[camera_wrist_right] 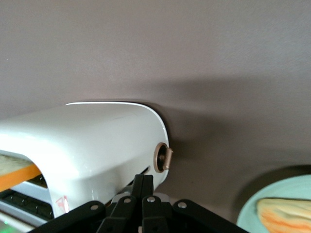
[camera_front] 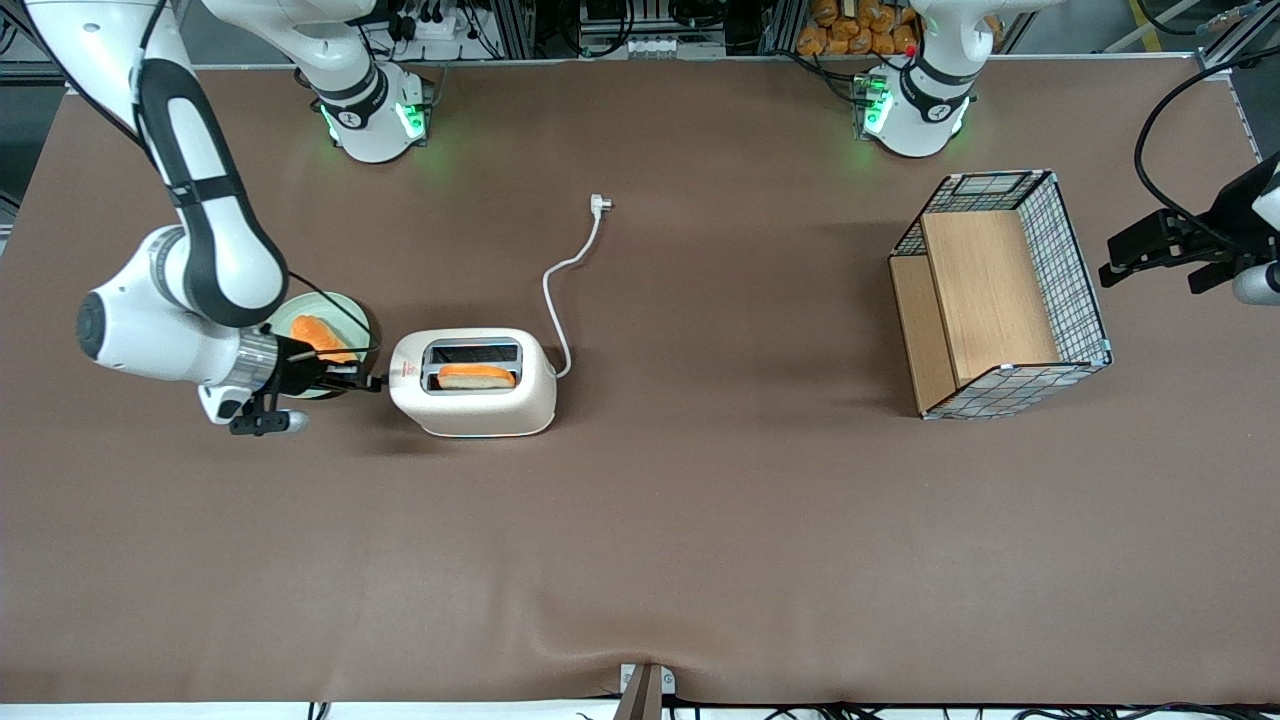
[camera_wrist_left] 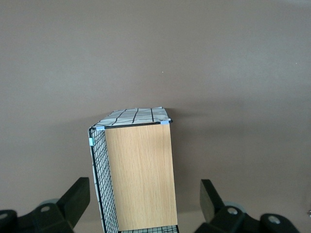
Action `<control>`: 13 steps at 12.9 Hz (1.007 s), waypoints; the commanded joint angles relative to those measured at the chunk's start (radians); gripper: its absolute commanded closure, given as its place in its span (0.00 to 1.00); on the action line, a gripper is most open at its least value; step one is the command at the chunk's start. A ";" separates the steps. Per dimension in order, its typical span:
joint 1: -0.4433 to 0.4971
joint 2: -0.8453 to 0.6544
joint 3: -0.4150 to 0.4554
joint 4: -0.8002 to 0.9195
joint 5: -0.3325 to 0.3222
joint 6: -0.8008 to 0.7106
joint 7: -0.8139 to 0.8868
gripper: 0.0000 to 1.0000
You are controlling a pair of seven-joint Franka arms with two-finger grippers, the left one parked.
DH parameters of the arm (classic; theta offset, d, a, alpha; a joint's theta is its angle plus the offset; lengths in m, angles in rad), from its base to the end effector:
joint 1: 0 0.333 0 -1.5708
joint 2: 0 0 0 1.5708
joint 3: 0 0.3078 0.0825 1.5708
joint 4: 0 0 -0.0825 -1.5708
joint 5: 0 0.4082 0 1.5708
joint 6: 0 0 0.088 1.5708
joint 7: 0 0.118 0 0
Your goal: Press toaster button with right arm
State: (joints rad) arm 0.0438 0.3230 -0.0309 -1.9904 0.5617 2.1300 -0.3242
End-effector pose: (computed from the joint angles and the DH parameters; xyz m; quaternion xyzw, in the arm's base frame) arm 0.6025 0.0364 0.2572 -0.9725 0.0045 0.0528 0.2267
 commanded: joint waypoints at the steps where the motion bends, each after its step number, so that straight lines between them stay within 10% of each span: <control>1: -0.033 0.021 0.008 0.086 -0.081 -0.074 0.008 1.00; 4: -0.047 0.021 0.008 0.160 -0.163 -0.155 0.051 0.00; 13: -0.078 0.030 0.002 0.485 -0.330 -0.482 0.056 0.00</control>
State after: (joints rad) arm -0.0220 0.3240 -0.0396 -1.5928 0.2753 1.7107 -0.2849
